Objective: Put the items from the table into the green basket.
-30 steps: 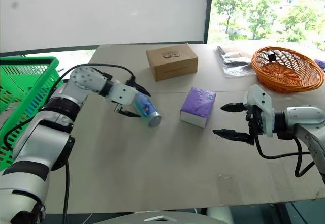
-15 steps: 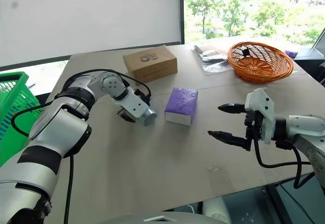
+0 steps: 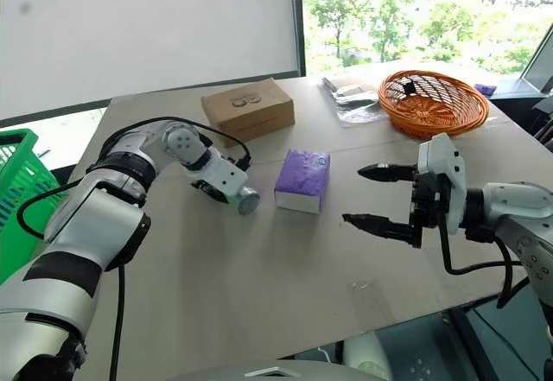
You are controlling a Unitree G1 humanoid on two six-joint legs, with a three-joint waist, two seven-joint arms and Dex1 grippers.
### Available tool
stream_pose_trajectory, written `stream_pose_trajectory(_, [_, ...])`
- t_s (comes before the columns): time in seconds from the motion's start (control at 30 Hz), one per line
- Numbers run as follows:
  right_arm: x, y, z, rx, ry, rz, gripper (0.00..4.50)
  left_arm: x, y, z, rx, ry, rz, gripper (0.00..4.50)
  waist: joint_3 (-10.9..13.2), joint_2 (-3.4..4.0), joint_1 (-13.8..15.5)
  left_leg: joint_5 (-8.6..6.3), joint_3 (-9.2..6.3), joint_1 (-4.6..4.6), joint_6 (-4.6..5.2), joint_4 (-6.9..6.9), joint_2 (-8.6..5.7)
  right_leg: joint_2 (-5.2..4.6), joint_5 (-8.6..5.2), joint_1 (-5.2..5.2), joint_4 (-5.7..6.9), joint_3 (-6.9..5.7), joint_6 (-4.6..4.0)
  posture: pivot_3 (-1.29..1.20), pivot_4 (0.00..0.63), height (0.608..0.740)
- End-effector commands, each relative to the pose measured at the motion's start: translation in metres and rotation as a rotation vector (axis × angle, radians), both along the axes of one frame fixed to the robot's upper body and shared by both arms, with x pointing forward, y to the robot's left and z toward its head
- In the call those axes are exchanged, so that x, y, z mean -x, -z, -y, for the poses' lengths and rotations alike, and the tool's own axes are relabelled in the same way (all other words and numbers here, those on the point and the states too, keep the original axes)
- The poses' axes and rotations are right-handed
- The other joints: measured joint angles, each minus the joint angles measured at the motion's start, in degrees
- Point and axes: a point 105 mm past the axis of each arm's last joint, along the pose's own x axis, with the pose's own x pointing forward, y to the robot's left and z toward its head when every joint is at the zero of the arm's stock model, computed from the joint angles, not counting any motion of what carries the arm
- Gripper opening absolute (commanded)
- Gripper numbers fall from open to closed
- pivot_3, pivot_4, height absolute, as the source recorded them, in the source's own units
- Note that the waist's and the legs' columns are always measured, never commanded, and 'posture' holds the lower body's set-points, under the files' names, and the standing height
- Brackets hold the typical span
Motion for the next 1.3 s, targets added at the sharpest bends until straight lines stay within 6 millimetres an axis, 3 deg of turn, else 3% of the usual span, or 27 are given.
stream_pose_trajectory(0.03, [0.0,-0.016,-0.011,-0.054,-0.048,0.042,4.5,-0.022,-0.033,0.013,0.28,-0.124,0.157,2.13,0.0,-0.02,0.2,0.0,0.01,0.0,0.0,0.0,0.0,0.0,0.0,0.0,0.0,0.0,0.0,0.02,0.0,0.74])
stream_pose_trajectory(0.13, [-0.004,-0.023,-0.019,-0.098,-0.059,0.06,4.5,-0.051,-0.098,0.008,0.535,-0.285,0.421,2.13,0.2,-0.3,1.2,0.0,-0.14,-0.13,0.0,0.05,0.04,-0.03,0.04,-0.09,0.0,-0.06,0.03,0.05,0.0,0.74])
stream_pose_trajectory(0.3, [-0.018,-0.033,-0.032,-0.163,-0.045,0.104,4.5,-0.06,-0.177,-0.049,0.615,-0.481,0.797,2.13,0.1,-0.46,1.3,0.01,-0.14,-0.77,-0.03,0.08,0.02,-0.15,0.29,-0.79,0.1,0.01,-0.29,0.1,0.0,0.74])
stream_pose_trajectory(0.37, [-0.022,-0.039,-0.038,-0.195,-0.06,0.12,4.5,-0.053,-0.21,-0.089,0.646,-0.631,0.958,2.13,0.1,-0.46,1.4,0.0,-0.06,-0.88,-0.04,0.06,-0.02,-0.19,0.3,-0.98,0.23,0.06,-0.3,0.12,0.0,0.74])
stream_pose_trajectory(0.43, [-0.024,-0.042,-0.042,-0.211,-0.074,0.131,4.5,-0.045,-0.226,-0.114,0.648,-0.725,1.053,2.13,0.1,-0.45,1.5,0.0,-0.01,-0.99,-0.05,0.01,-0.04,-0.2,0.3,-1.15,0.25,0.11,-0.3,0.14,0.0,0.74])
stream_pose_trajectory(0.5, [-0.026,-0.05,-0.052,-0.251,-0.119,0.144,4.5,-0.013,-0.241,-0.184,0.583,-0.958,1.225,2.13,0.0,-0.42,1.4,0.0,-0.04,-1.02,-0.07,-0.03,-0.07,-0.2,0.3,-1.18,0.23,0.07,-0.3,0.2,0.0,0.74])
stream_pose_trajectory(0.6, [-0.025,-0.057,-0.062,-0.288,-0.174,0.141,4.5,0.022,-0.24,-0.234,0.486,-1.144,1.322,2.13,0.0,-0.46,1.4,-0.04,0.19,-0.85,-0.13,-0.18,-0.05,-0.2,0.3,-1.29,0.33,0.42,-0.31,0.25,0.0,0.74])
stream_pose_trajectory(0.83, [-0.02,-0.07,-0.079,-0.365,-0.301,0.103,4.5,0.069,-0.22,-0.278,0.33,-1.346,1.364,2.13,-0.3,-0.93,8.0,-0.04,-0.11,-0.86,-0.16,-0.11,-0.1,-0.15,0.29,-1.19,0.49,0.06,-0.34,0.32,0.0,0.74])
stream_pose_trajectory(0.93, [-0.018,-0.072,-0.082,-0.374,-0.326,0.089,4.5,0.074,-0.214,-0.282,0.341,-1.381,1.362,2.13,-0.5,-1.28,10.5,0.02,-0.39,-0.86,-0.26,-0.09,-0.14,-0.17,0.31,-1.08,0.44,-0.15,-0.37,0.33,0.0,0.74])
stream_pose_trajectory(1.1, [-0.017,-0.069,-0.082,-0.354,-0.334,0.079,4.5,0.074,-0.214,-0.279,0.362,-1.403,1.373,4.46,-0.7,-1.53,14.1,0.07,-0.62,-0.89,-0.39,-0.1,-0.15,-0.18,0.36,-1.04,0.31,-0.39,-0.47,0.32,0.0,0.74])
stream_pose_trajectory(1.3, [-0.032,-0.05,-0.077,-0.249,-0.205,0.08,4.5,0.053,-0.225,-0.255,0.589,-1.381,1.357,4.46,-0.9,-1.44,15.5,0.07,-0.58,-0.93,-0.41,-0.11,-0.15,-0.18,0.37,-1.04,0.31,-0.43,-0.48,0.29,0.0,0.74])
